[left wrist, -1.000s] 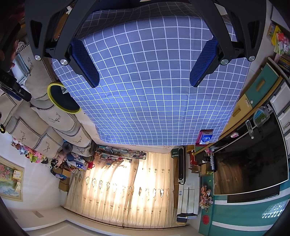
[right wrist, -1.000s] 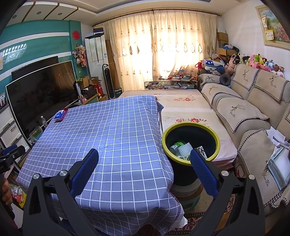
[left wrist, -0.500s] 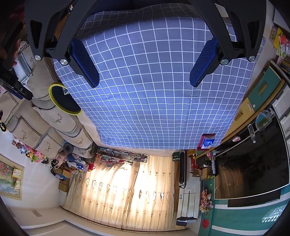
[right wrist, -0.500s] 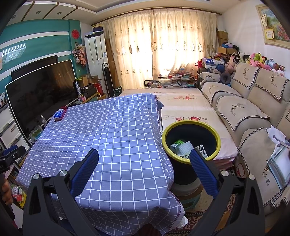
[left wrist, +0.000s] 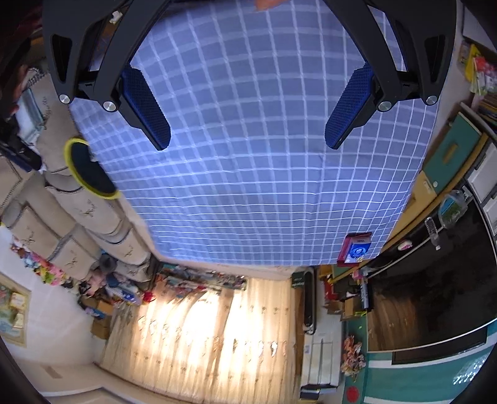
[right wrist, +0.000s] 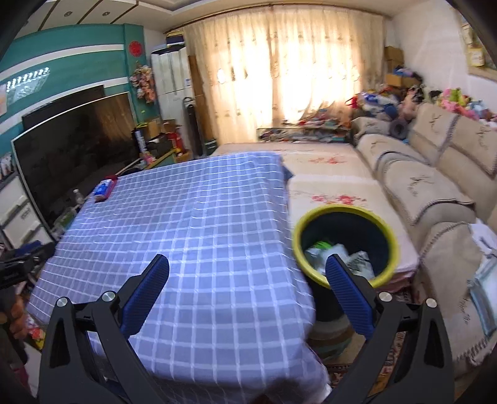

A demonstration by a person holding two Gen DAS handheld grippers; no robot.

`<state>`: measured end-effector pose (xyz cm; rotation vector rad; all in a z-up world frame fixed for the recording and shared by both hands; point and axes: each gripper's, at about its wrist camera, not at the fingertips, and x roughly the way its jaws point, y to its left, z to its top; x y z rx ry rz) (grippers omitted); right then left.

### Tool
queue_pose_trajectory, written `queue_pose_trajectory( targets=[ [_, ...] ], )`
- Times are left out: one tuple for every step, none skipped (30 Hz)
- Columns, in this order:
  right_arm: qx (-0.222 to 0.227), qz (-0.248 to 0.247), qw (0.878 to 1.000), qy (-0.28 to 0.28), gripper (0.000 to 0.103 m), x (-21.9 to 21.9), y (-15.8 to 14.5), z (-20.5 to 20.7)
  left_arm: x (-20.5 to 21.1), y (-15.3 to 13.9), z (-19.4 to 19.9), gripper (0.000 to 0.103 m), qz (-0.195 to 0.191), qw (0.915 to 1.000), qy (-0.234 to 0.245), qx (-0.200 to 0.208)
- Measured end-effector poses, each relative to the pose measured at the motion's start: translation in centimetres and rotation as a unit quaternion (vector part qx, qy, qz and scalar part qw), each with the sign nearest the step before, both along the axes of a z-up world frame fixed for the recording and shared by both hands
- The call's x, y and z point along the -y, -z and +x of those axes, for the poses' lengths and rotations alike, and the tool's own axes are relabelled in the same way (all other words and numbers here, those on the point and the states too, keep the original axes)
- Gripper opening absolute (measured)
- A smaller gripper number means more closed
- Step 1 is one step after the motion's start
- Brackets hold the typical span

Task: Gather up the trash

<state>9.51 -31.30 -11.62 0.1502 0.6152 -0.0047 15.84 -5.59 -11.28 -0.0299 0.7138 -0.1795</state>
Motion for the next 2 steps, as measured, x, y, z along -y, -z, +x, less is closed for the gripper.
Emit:
queue_pose_trajectory(
  targets=[
    [-0.007,-0.003,1.0,-0.005,0.096,-0.3,0.2,1.6,-0.2,0.2,1.1,0.098,0.005,1.0,-0.005,-0.002],
    [-0.016,-0.014,1.0,-0.006,0.096,-0.7,0.4,3.2,-0.5,0.7,2.7,0.098,0.013,0.9998,-0.013,-0.005]
  ],
)
